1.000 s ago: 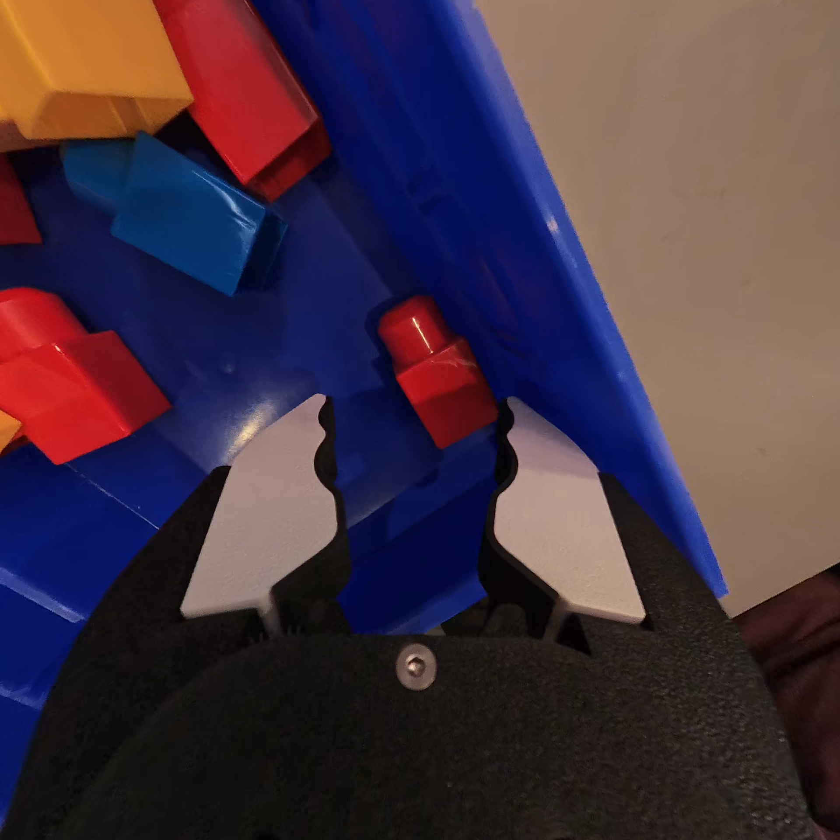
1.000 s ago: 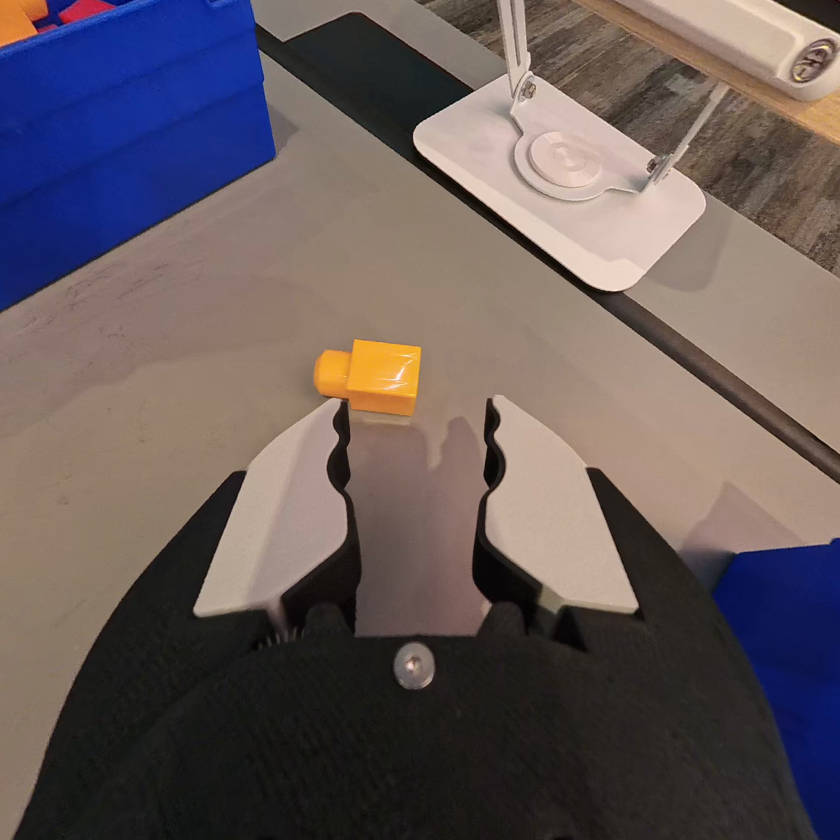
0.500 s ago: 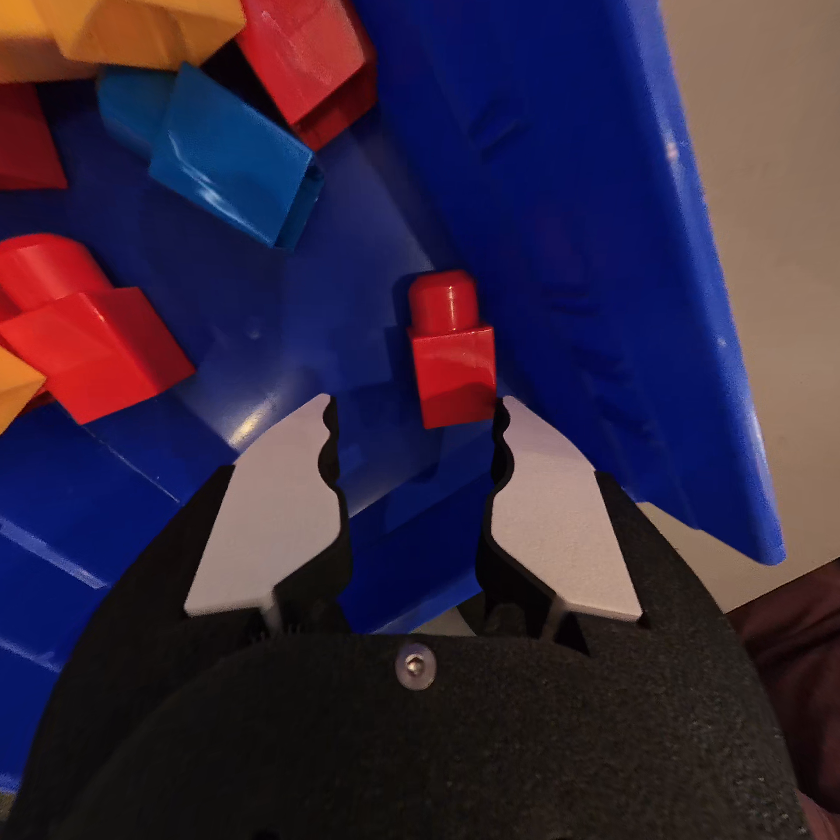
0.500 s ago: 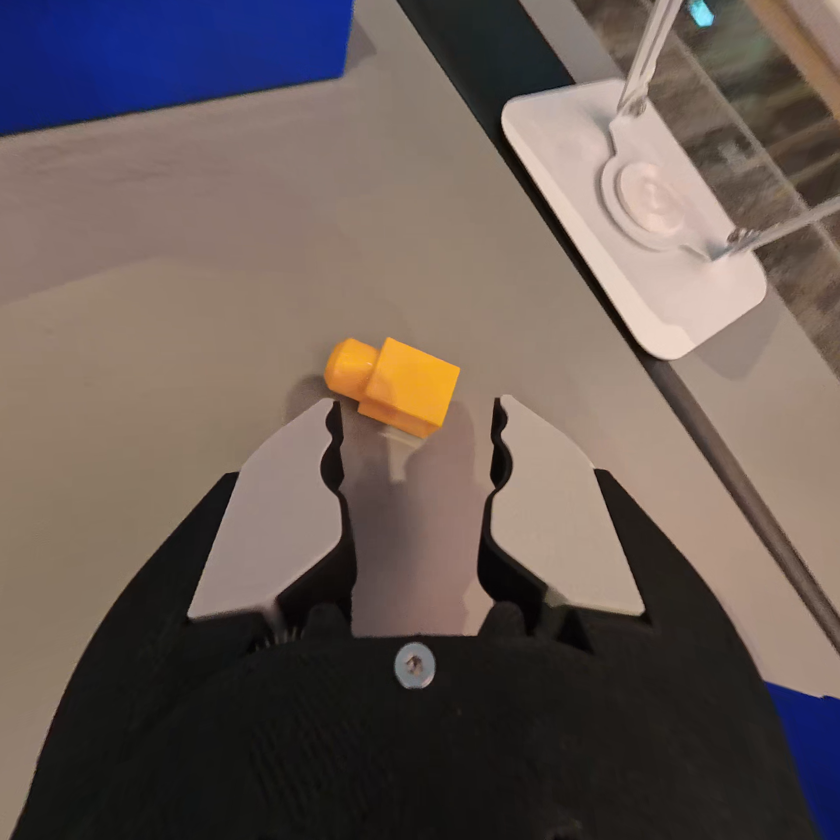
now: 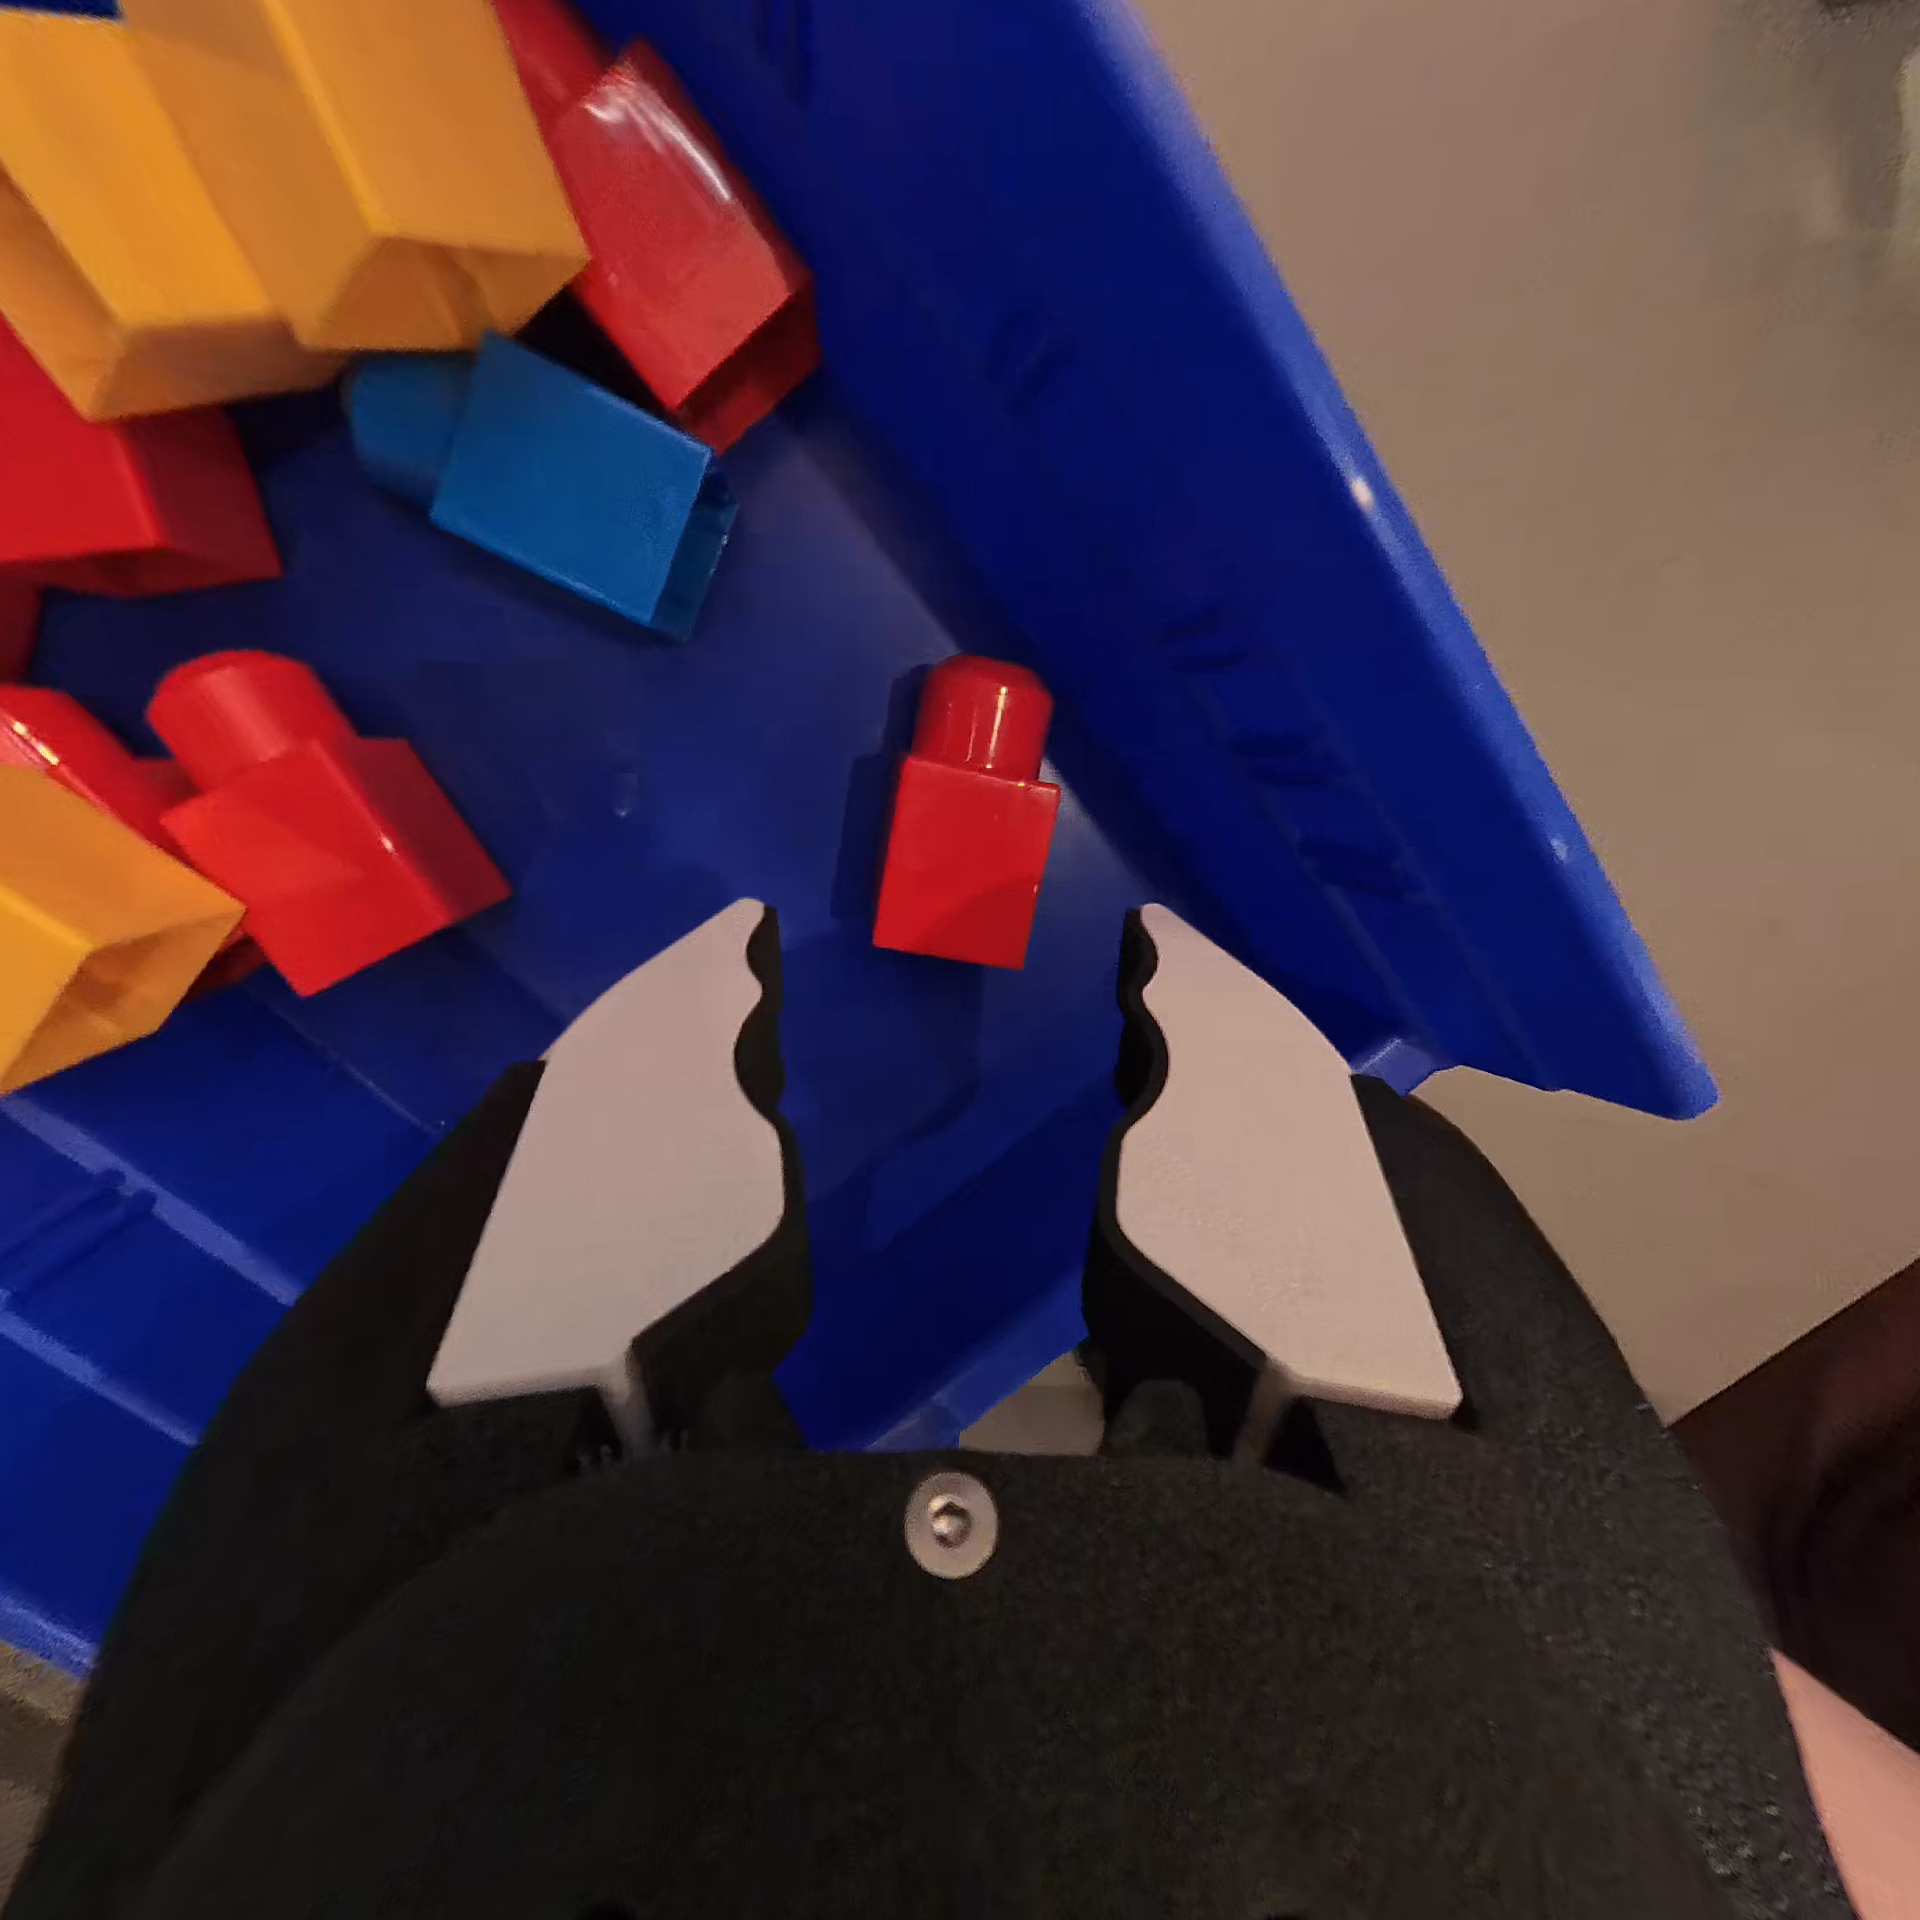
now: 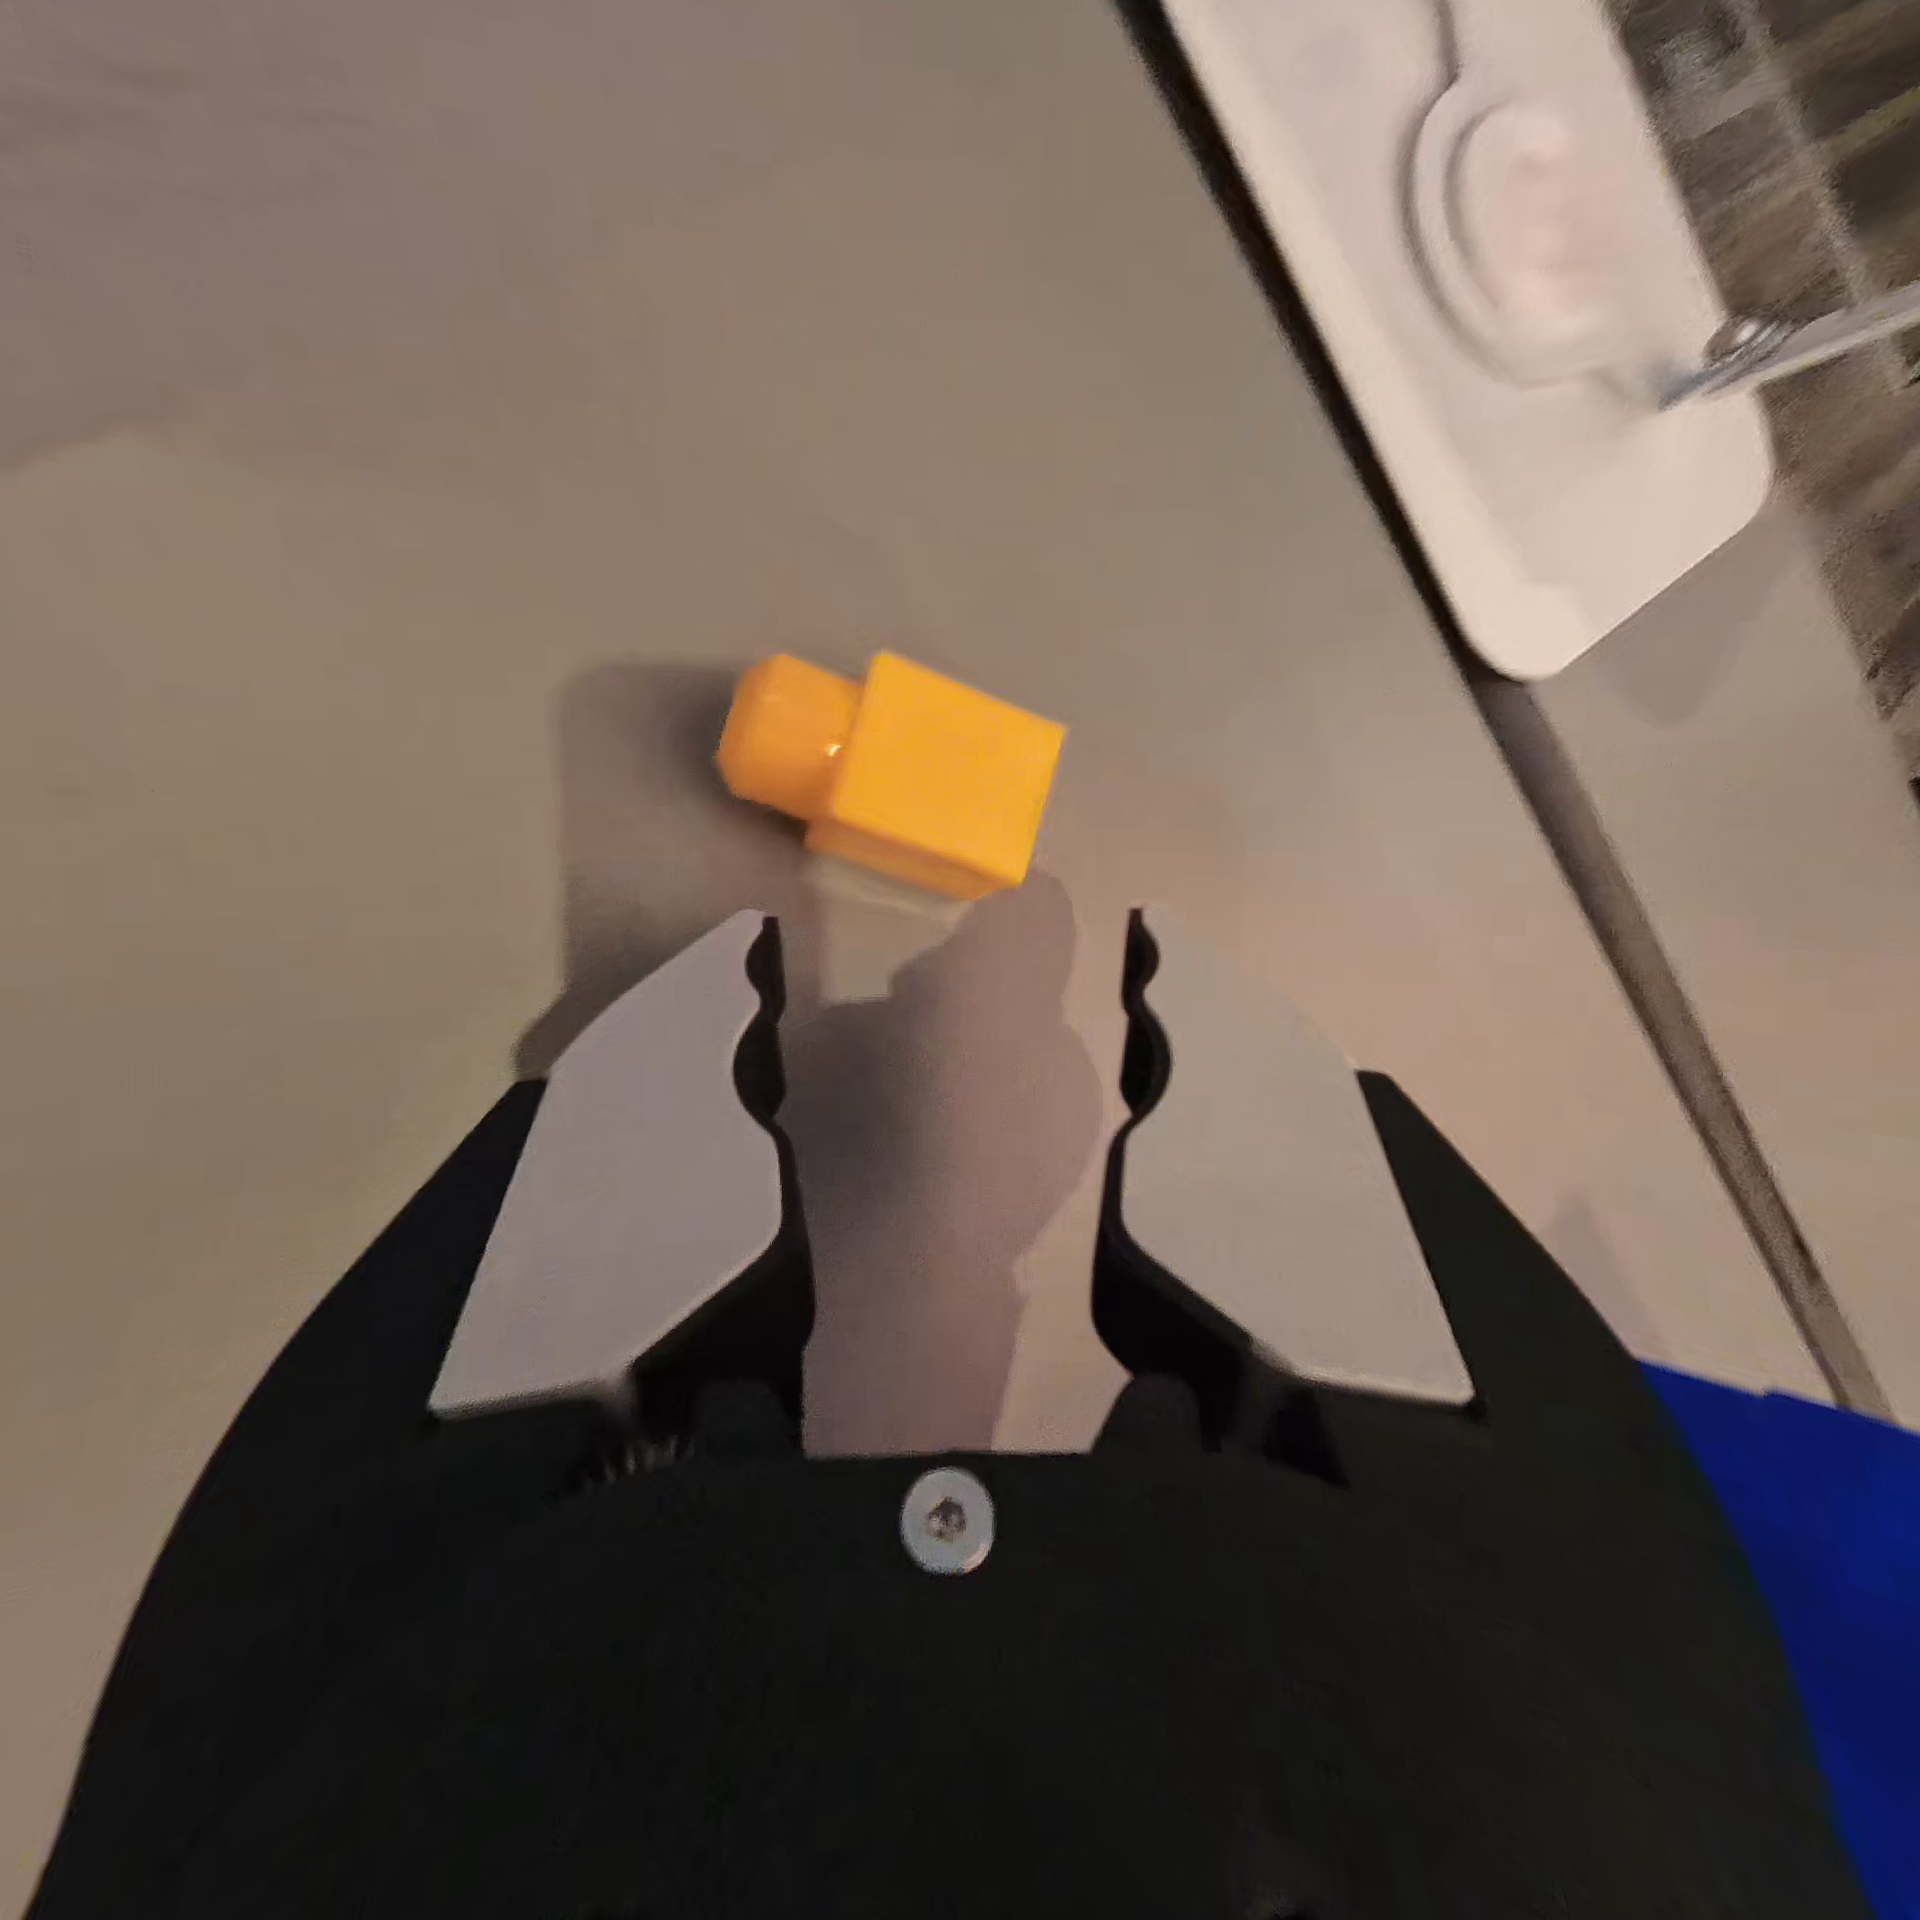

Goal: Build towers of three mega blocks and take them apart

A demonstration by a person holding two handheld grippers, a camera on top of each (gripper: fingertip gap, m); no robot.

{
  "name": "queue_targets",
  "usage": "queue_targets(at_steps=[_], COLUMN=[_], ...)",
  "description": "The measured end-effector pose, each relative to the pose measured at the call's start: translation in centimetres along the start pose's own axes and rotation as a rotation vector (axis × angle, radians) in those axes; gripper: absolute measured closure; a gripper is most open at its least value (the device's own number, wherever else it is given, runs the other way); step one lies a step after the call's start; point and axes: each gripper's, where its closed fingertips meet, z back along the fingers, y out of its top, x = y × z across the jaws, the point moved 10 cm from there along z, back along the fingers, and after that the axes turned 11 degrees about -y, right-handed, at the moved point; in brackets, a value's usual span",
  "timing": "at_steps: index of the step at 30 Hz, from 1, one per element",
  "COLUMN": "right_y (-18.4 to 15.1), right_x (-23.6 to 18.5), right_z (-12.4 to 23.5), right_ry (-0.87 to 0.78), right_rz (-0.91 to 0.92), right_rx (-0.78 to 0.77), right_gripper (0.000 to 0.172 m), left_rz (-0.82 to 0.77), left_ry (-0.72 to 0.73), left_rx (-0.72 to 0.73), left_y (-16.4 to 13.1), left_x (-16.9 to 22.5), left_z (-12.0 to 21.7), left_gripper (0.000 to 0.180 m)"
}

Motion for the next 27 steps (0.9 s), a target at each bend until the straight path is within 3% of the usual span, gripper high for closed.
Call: queue_targets(at_steps=[4,15,18,24,27], right_y=[-0.3,-0.5,-0.5,-0.7,0.1], right_x=[-0.3,0.0,-0.1,0.9,1.5], right_z=[-2.1,-2.2,-2.0,-0.3,1.3], right_ry=[0.105,0.192,0.251,0.23,0.218], right_rz=[-0.071,-0.174,-0.208,-0.227,-0.244], right_rx=[-0.032,0.049,0.066,0.092,0.179], right_gripper=[0.101,0.1,0.104,0.107,0.106], left_rz=[-0.045,-0.076,-0.096,-0.082,-0.058], left_ry=[0.0,0.109,0.18,0.188,0.202], left_rx=[-0.062,-0.227,-0.258,-0.184,-0.009], left_y=[0.2,0.6,0.7,0.1,-0.6], left_x=[0.5,-0.2,-0.6,-1.3,-1.2], left_z=[-1.0,-3.8,-4.0,-2.1,1.6], left_gripper=[0.116,0.122,0.141,0.142,0.142])
